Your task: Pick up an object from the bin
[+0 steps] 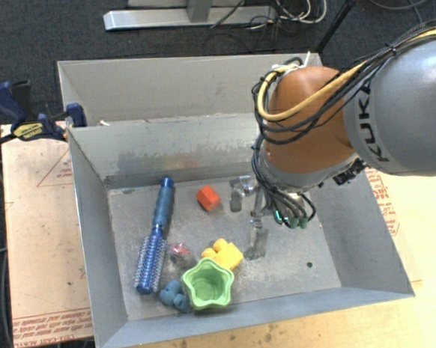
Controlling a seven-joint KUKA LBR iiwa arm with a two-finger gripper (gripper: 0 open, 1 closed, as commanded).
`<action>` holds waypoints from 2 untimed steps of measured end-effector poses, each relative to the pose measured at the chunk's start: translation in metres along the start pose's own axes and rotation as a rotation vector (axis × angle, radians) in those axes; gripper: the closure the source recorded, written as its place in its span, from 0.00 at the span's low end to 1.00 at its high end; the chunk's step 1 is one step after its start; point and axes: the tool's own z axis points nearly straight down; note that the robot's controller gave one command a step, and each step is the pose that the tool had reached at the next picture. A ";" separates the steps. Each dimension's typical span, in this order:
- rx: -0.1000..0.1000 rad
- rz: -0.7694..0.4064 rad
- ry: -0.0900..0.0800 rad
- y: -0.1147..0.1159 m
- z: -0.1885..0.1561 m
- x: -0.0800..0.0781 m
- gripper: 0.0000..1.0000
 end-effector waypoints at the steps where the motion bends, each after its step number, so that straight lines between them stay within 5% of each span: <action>1: 0.000 -0.113 0.000 0.031 0.079 0.033 0.00; 2: -0.007 0.065 -0.040 0.004 0.122 0.044 0.00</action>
Offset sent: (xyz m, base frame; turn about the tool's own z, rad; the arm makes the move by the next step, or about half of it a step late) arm -0.0311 0.0287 -0.0746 -0.1112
